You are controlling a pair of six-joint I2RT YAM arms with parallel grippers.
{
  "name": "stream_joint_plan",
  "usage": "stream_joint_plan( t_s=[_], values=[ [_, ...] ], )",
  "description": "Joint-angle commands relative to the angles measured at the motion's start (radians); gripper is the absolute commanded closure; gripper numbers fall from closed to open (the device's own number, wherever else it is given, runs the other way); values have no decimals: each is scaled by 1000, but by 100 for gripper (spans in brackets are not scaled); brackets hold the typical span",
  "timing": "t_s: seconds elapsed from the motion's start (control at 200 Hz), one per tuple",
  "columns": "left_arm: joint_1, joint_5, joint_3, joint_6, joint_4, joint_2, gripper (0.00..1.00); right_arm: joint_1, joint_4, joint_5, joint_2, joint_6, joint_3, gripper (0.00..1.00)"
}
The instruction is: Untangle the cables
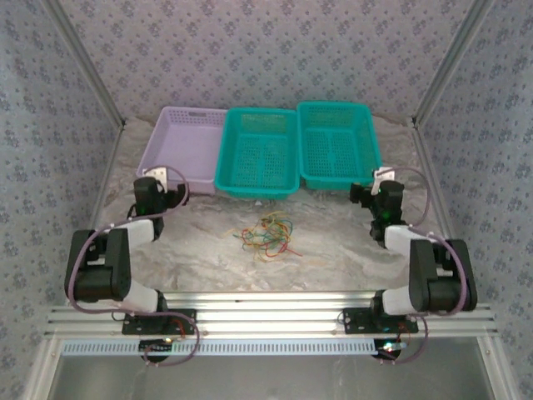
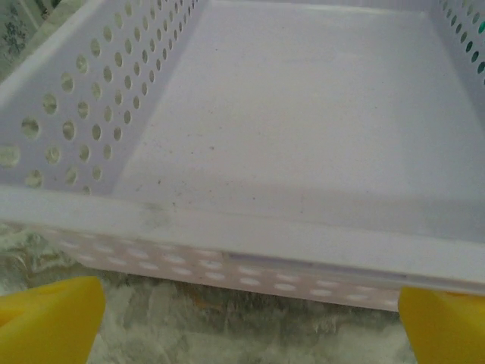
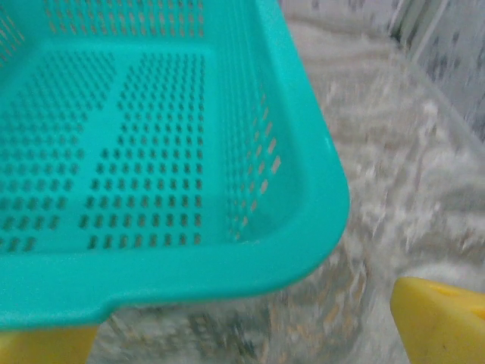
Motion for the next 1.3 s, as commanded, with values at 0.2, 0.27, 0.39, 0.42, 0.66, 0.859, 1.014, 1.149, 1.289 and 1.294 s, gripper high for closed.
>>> stream_joint_plan(
  t_s=[0.2,0.27,0.39,0.42,0.66,0.859,1.014,1.149,1.289,1.294],
  values=[
    [-111,-37,101,-5,-227,-162,0,57,-220,-114,-299,174,123,0],
    [-117,-42,62,-18,-192,-224,0,47,-281,-186,-336,269,159,0],
    [-118,-46,64,-80,-262,-311,0,13,-389,-178,-419,539,174,0],
    [-118,-61,73,-98,-285,-332,0,4,-415,-151,-443,603,170,0],
    [-118,-206,303,-371,-678,-416,0,10,-450,-247,-497,650,187,0],
    [-112,-176,397,-496,-897,-471,0,272,-625,-51,-474,409,269,0],
    [-110,-89,406,-464,-972,-538,0,446,-688,15,-468,360,259,0],
    [-111,-32,397,-427,-1030,-561,0,567,-743,42,-467,349,238,0],
    [-124,-14,380,-428,-1050,-565,0,691,-776,106,-478,349,206,0],
    [-124,-13,379,-428,-1049,-565,0,695,-776,108,-478,349,204,0]
  ],
)
